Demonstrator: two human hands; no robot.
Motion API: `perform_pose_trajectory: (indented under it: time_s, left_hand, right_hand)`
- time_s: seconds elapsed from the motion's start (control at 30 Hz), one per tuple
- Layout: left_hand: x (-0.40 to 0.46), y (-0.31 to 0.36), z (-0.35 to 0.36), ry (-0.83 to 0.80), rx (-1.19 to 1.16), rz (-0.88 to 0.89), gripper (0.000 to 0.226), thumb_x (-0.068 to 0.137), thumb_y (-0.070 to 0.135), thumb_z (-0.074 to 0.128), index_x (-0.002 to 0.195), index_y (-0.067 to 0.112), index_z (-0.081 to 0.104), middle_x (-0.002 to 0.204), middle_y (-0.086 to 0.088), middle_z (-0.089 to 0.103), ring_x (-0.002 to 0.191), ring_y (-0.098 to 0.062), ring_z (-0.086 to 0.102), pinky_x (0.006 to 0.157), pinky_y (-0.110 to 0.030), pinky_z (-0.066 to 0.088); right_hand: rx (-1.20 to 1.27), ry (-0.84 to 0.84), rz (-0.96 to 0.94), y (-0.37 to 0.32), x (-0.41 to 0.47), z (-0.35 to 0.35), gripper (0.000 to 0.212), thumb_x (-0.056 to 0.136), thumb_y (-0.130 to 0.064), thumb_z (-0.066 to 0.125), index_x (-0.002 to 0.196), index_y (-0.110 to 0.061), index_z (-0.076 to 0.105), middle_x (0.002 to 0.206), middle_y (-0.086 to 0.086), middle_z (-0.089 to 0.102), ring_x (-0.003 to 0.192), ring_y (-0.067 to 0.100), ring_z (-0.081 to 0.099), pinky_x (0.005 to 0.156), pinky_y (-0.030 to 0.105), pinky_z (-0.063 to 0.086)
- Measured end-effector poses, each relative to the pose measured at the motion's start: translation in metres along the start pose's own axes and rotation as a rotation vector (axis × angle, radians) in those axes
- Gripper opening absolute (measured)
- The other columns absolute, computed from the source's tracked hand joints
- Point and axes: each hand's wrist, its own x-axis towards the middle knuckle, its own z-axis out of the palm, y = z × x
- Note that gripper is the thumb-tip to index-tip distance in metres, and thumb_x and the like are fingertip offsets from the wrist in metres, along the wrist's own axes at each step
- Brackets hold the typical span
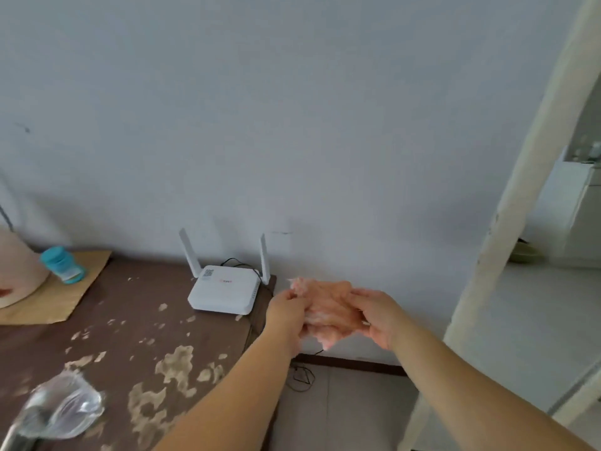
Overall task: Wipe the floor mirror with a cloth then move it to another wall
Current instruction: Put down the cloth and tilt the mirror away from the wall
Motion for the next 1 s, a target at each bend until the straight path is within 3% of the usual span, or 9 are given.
perform_pose_trajectory:
  time_s: [0.13,0.27,0.4,0.47,0.6,0.77,0.83,0.93,1.0]
  left_hand:
    - [0.020,-0.009,-0.071,0.201,0.003,-0.070,0.015,0.089,0.009,0.055,0.102,0.004,0.061,0.089,-0.018,0.068,0.080,-0.033,0.066,0.079,-0.046,0.053]
    - [0.038,-0.013,-0.127,0.391,0.152,-0.072,0.010,0.089,0.006,0.055,0.097,0.004,0.061,0.076,-0.009,0.061,0.068,-0.026,0.058,0.067,-0.035,0.053]
    - [0.055,-0.011,-0.160,0.557,0.531,-0.062,0.041,0.089,0.012,0.046,0.129,0.009,0.046,0.123,-0.014,0.055,0.106,-0.033,0.055,0.088,-0.038,0.048]
    - [0.066,-0.004,-0.161,0.557,0.595,0.005,0.047,0.087,0.008,0.045,0.134,0.010,0.043,0.134,-0.013,0.049,0.106,-0.031,0.055,0.081,-0.036,0.047]
    - [0.082,0.025,-0.118,0.412,0.628,0.236,0.038,0.089,0.006,0.046,0.127,0.007,0.051,0.132,-0.012,0.051,0.104,-0.026,0.053,0.081,-0.030,0.040]
    - [0.090,0.059,-0.019,0.121,0.662,0.432,0.035,0.092,0.012,0.048,0.126,0.012,0.051,0.132,-0.009,0.049,0.088,-0.013,0.048,0.074,-0.022,0.033]
    - [0.088,0.068,0.024,-0.014,0.638,0.478,0.034,0.092,0.014,0.048,0.125,0.013,0.051,0.131,-0.007,0.050,0.093,-0.014,0.050,0.077,-0.023,0.035]
    - [0.079,0.077,0.077,-0.185,0.566,0.474,0.034,0.091,0.014,0.049,0.125,0.014,0.052,0.124,-0.004,0.055,0.100,-0.019,0.055,0.080,-0.027,0.042]
    - [0.068,0.086,0.111,-0.278,0.547,0.498,0.034,0.090,0.014,0.050,0.125,0.013,0.052,0.119,-0.005,0.057,0.094,-0.017,0.054,0.078,-0.027,0.042]
  right_hand:
    - [-0.144,-0.103,0.043,0.019,0.024,0.063,0.017,0.092,-0.011,0.056,0.105,-0.010,0.066,0.100,0.012,0.070,0.086,0.023,0.066,0.077,0.042,0.057]
    - [-0.231,-0.223,0.086,0.029,0.043,0.116,0.015,0.092,-0.010,0.055,0.103,-0.011,0.065,0.103,0.011,0.069,0.094,0.024,0.067,0.084,0.039,0.056]
    - [-0.354,-0.137,0.061,0.028,0.057,0.137,0.030,0.092,-0.017,0.054,0.121,-0.011,0.057,0.107,0.006,0.062,0.096,0.018,0.059,0.083,0.027,0.051]
    - [-0.352,-0.039,0.007,0.023,0.065,0.132,0.030,0.094,-0.018,0.052,0.121,-0.009,0.057,0.103,0.006,0.061,0.096,0.021,0.059,0.086,0.031,0.051]
    - [-0.340,0.183,-0.127,0.000,0.070,0.100,0.028,0.093,-0.021,0.054,0.115,-0.008,0.065,0.118,0.015,0.064,0.104,0.026,0.059,0.098,0.043,0.048]
    - [-0.376,0.437,-0.281,-0.042,0.052,0.035,0.027,0.089,-0.024,0.061,0.109,-0.008,0.070,0.117,0.007,0.068,0.111,0.019,0.060,0.093,0.027,0.044]
    - [-0.335,0.566,-0.319,-0.057,0.034,0.007,0.027,0.088,-0.025,0.063,0.104,-0.006,0.072,0.112,0.007,0.070,0.105,0.019,0.062,0.086,0.025,0.044]
    - [-0.331,0.740,-0.389,-0.075,0.010,-0.024,0.040,0.092,-0.032,0.054,0.101,0.004,0.069,0.113,0.019,0.067,0.106,0.030,0.061,0.092,0.039,0.045]
    - [-0.370,0.851,-0.439,-0.089,-0.009,-0.041,0.043,0.097,-0.037,0.042,0.107,-0.002,0.066,0.117,0.014,0.066,0.103,0.023,0.061,0.092,0.036,0.044]
